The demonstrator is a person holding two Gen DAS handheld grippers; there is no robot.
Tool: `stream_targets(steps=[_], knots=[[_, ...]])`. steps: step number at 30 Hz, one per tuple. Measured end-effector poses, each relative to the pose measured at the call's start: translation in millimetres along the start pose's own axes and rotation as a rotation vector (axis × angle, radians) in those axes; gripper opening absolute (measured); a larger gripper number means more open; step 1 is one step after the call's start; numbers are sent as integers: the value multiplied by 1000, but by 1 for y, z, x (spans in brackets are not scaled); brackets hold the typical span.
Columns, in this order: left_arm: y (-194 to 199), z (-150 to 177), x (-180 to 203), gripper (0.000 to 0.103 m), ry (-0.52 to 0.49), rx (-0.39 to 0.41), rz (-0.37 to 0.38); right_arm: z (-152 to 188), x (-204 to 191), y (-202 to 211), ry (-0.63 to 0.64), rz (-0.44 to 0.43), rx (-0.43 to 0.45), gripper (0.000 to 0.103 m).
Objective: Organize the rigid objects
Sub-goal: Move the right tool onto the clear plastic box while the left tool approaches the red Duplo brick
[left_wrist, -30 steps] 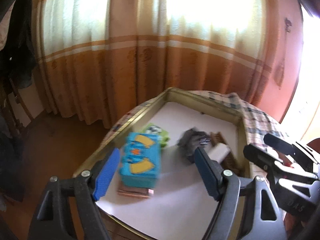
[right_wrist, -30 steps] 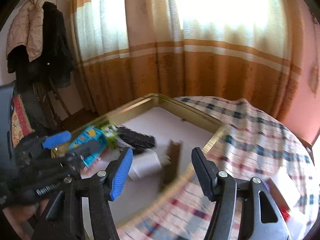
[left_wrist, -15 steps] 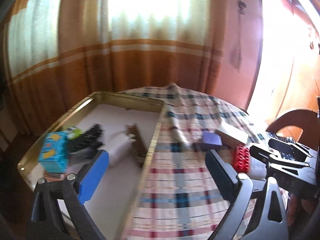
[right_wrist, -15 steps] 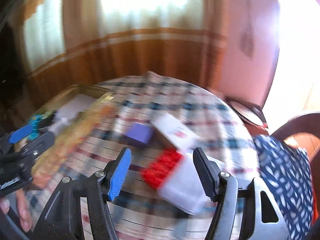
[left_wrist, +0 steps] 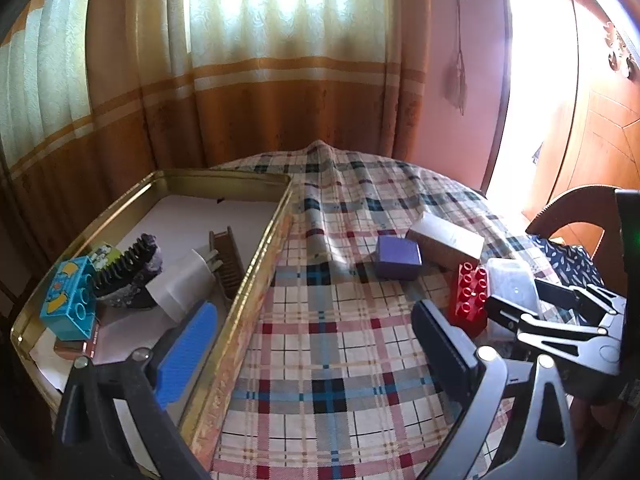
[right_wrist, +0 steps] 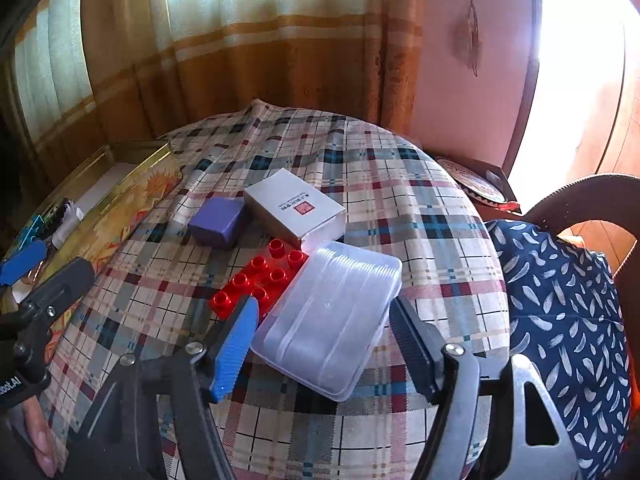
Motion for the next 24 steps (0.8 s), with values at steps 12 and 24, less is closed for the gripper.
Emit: stream_targets(steps=[12,24], knots=[[-12,-15,24,103,-61,7,-10,1,6,-9,50,60,-35,70],[-23,-13,39,103,-84,-31,34,-2,7,-7,75,22,-1,55]])
Point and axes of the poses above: each gripper's, at about its wrist camera, not at the fingertips, and y roughly against the way its jaws point, x to its right, z to its underside, the point moved 4 cm from there along -y, roughly the way its jaws point, and after that the axes turned 5 degrees about -y, right-handed, at the moved point
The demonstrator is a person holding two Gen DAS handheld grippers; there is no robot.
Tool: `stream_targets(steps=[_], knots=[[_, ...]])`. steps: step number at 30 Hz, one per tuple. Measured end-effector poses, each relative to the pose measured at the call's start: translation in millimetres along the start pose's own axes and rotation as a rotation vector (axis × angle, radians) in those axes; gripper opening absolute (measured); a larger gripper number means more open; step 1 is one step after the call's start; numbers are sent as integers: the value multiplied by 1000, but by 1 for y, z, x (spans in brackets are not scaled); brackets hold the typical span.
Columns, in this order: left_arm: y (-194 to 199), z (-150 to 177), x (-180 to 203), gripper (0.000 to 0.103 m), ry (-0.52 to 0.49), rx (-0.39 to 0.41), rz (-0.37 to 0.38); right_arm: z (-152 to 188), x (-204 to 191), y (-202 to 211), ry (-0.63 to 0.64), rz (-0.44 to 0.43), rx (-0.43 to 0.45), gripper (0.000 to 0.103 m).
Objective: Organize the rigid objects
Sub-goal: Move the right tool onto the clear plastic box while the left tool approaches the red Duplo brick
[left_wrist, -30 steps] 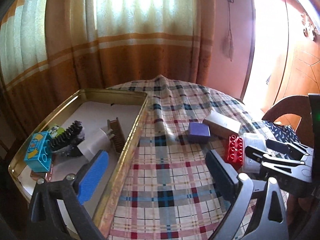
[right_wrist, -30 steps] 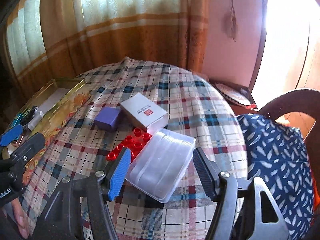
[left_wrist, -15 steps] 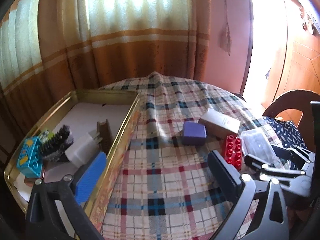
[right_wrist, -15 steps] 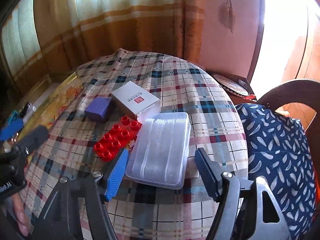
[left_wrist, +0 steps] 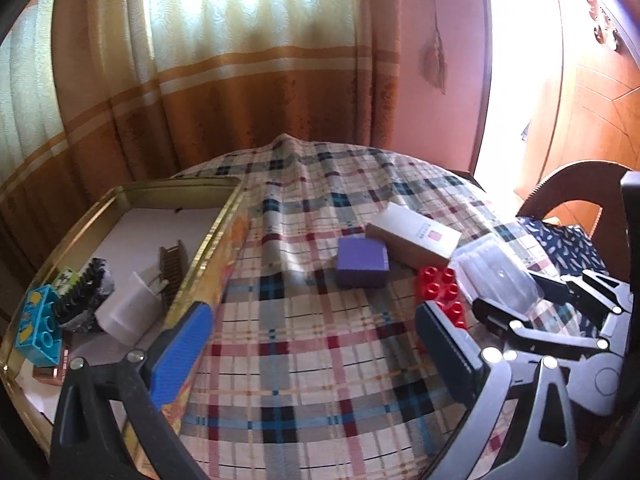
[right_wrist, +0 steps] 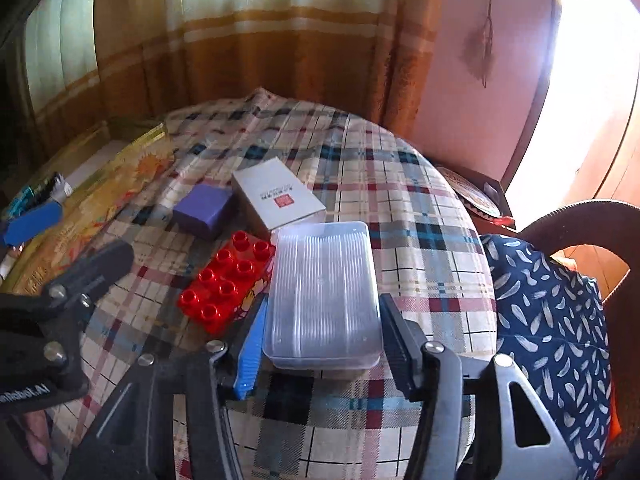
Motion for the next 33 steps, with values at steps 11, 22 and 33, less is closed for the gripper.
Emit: stream_targets(steps=[11,22,33], knots=[[-16,-6,26,100,-17,-49,104,-4,26,5,-127,-6,41,55],[-32,-8,46,97,-45,-113,186,-5,45,5,-186,-17,57,55],[-57,-9,61,71,-108,-210,195,-8,49,9,-207,-26,92,55]])
Point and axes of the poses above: each gripper's, at about its wrist camera, not at the fingertips, and y roughly against the way its jaws point, x to its right, z to its underside, the point moved 4 cm from there along -y, roughly the way its jaws point, and after that the axes turned 5 degrees about -y, right-handed, at the moved point
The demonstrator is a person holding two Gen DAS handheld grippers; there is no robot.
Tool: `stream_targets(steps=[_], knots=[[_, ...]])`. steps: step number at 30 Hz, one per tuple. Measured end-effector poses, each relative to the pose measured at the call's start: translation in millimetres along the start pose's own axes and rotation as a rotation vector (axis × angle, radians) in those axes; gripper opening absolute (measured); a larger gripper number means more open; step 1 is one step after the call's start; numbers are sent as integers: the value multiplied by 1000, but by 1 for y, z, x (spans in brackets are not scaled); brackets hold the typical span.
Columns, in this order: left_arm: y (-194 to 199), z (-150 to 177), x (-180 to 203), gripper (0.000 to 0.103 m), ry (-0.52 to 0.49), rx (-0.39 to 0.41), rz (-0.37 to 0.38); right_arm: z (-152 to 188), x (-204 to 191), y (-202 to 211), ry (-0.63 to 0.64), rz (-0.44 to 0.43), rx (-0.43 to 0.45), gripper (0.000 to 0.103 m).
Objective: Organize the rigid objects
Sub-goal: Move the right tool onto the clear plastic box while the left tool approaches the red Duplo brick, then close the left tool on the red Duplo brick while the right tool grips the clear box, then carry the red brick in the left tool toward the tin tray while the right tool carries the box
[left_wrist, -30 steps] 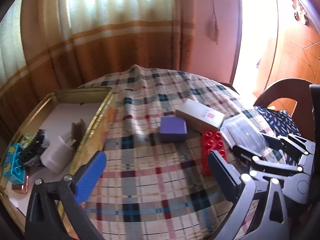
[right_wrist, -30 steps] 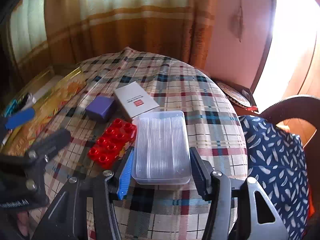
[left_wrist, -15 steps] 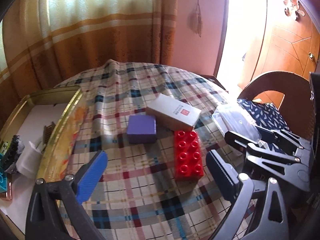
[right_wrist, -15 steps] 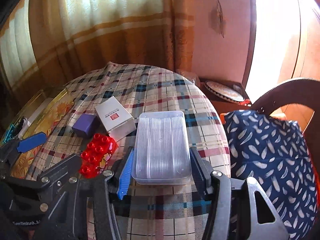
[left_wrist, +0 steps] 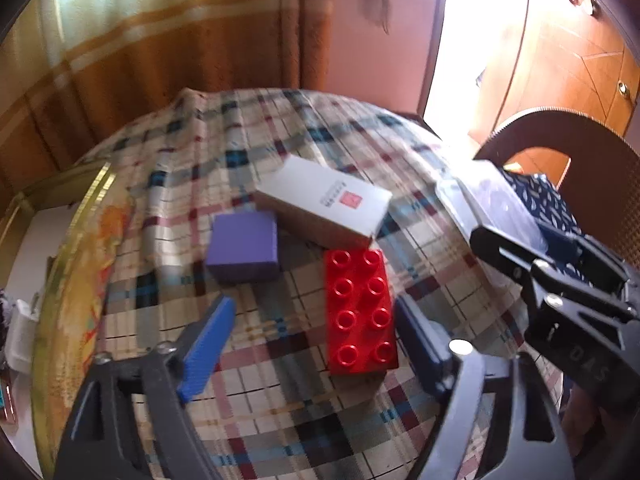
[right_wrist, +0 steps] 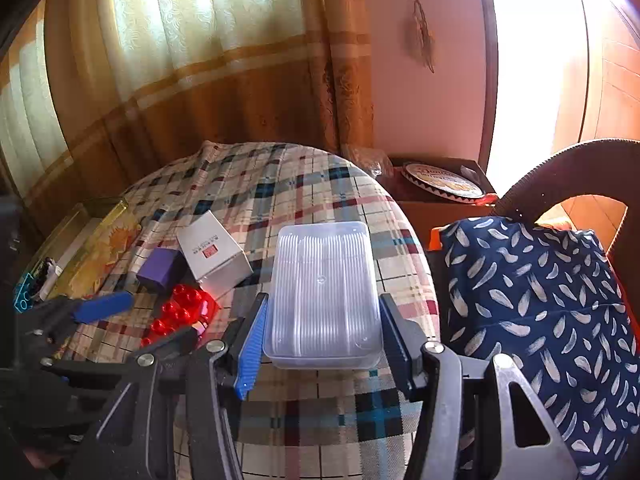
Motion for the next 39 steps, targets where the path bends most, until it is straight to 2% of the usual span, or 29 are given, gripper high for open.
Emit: stream_targets(steps=[2,3,5,8,16,24,39], knots=[[0,0,2,51,-16,2,10,1,-6,1,14,-5,4,55],[1,1,5,31,-36,10,19,1,-10,1,22,-10,3,55],[4,3,7,31,-52,20,16,1,-15,1,27,-17,3,55],[9,3,-3,31,-5,42,20,2,-22,0,35,-24,3,55],[36,9,-34,30,88,151,-79,-6,-43,2,34,-60,13,55],[53,15,-58,30,156,224,-124,-12,-60,0,26,-76,42,55],[100,29,-62,30,151,414,-247,-11,-76,17,56,-109,135,55]])
Point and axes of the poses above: each gripper's, at about its wrist camera, not at the fingertips, and y roughly against the way its jaws point, x to its right, z to its underside, the point moved 4 cm from there along -y, roughly the way its jaws point, and after that the axes turned 5 degrees about -y, right-handed, at the moved point
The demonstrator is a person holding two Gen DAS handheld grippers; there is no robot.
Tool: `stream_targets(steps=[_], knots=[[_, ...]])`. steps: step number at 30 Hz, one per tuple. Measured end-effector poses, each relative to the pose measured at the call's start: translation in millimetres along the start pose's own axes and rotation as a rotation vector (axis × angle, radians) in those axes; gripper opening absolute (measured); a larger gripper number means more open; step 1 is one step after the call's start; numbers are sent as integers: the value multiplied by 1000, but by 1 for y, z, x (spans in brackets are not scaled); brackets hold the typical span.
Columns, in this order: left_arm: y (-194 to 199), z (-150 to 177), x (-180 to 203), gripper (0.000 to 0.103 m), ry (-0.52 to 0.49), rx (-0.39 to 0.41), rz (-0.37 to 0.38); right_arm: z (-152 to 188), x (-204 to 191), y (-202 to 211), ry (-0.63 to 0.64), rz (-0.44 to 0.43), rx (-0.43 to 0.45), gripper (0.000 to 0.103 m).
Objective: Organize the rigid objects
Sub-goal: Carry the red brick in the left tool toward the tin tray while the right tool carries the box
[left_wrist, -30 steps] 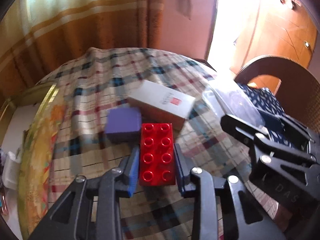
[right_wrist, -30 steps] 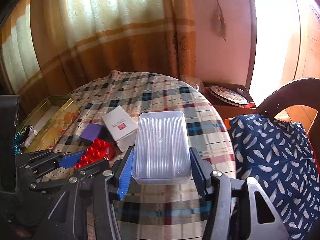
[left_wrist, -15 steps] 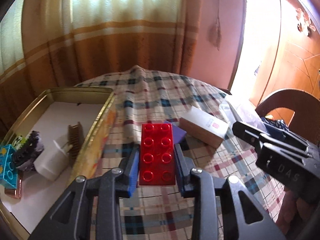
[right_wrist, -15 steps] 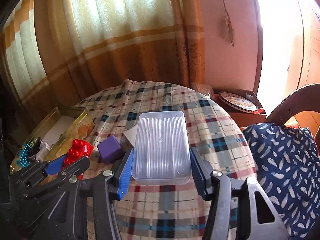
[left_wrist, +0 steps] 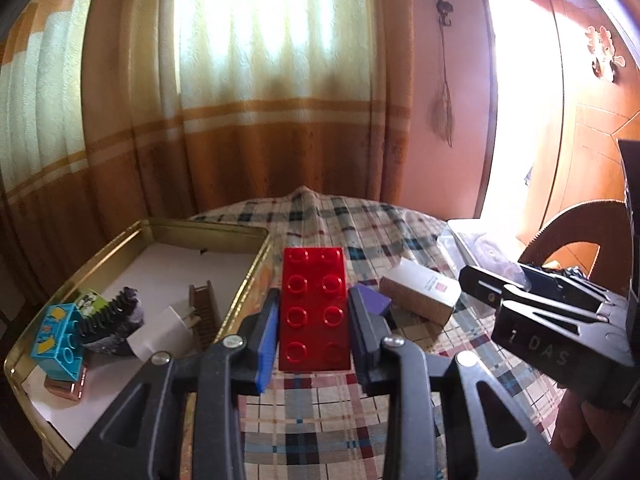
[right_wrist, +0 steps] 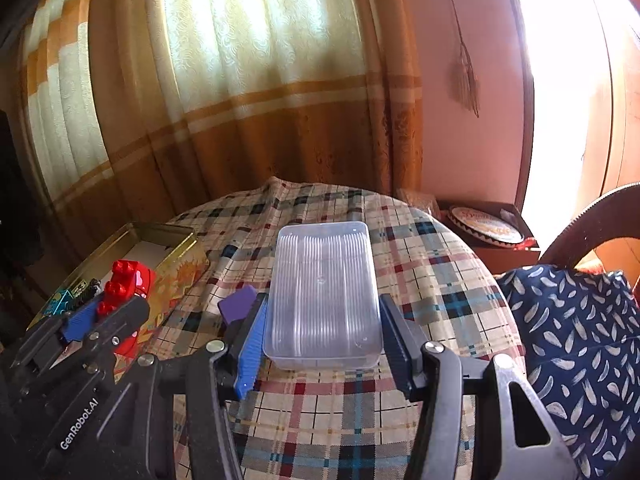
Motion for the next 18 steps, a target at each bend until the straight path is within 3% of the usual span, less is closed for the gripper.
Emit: stream_targets(steps=[18], knots=[[15,9,-20,30,61,36,-24,7,-29,15,75,-38,71,56]])
Point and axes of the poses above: each gripper's, at about its wrist camera, not at the fingertips, and y roughly against the way its jaws point, x to its right, z to its underside, the point moved 4 cm from there along -y, roughly the way its jaws point, and after that the axes turned 5 degrees about -y, right-handed, at the moved point
